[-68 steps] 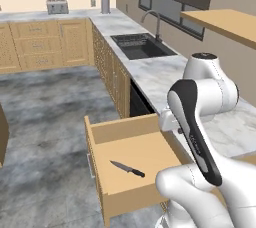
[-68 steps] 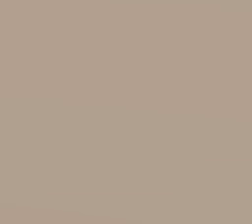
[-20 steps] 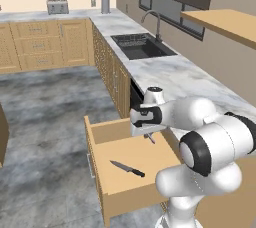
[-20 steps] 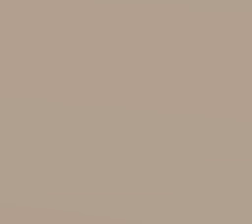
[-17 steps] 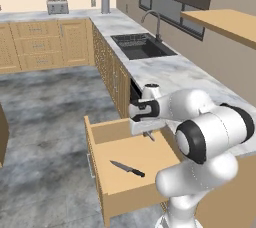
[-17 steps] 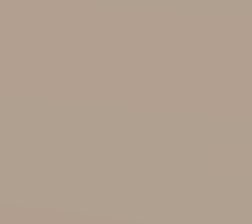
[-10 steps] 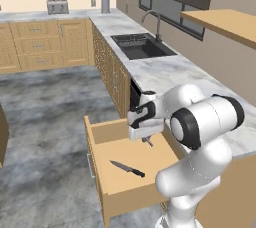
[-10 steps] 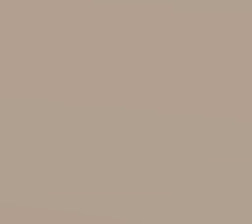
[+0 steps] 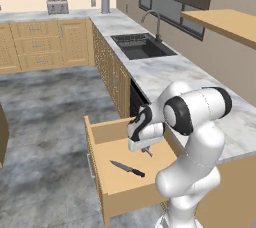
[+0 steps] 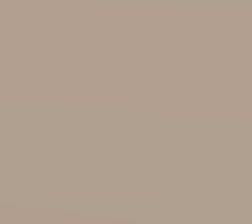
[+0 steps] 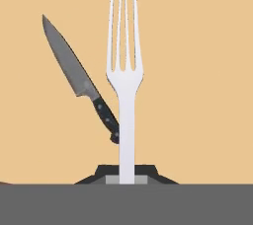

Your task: Pick up the metallic utensils from the counter and place them in the open drawer. Make sure not to pick up any wooden utensils.

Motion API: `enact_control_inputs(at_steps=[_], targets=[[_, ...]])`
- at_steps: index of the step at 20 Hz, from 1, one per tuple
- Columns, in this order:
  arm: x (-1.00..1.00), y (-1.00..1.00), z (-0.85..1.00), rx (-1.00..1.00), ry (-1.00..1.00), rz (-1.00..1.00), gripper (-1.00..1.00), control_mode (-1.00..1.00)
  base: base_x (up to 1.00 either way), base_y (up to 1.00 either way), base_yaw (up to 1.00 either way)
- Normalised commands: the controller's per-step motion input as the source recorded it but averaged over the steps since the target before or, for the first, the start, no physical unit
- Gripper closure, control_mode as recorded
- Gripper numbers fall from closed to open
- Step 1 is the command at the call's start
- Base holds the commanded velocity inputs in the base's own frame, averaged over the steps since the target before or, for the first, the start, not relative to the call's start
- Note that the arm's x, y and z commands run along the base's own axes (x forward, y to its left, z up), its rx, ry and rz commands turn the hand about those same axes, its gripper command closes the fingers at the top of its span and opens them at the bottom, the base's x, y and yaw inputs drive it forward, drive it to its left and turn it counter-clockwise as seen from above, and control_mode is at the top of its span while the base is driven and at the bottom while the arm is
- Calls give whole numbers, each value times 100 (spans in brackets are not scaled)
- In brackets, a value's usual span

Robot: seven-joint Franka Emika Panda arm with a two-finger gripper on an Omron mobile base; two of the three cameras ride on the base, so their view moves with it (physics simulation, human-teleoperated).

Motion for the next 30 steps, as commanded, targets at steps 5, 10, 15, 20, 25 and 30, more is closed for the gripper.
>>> enact_control_inputs(at_steps=[5, 10, 15, 20, 25, 30], targets=[[27, 0, -16, 0, 2, 1, 100, -100, 0, 0, 0], [62, 0, -8, 0, 0, 1, 100, -100, 0, 0, 0], [7, 0, -34, 0, 3, 0, 100, -100, 0, 0, 0], [0, 0, -70, 0, 8, 0, 100, -100, 0, 0, 0], [0, 0, -32, 0, 1, 0, 100, -100, 0, 0, 0], [0, 0, 0, 0, 0, 0, -100, -100, 0, 0, 0]])
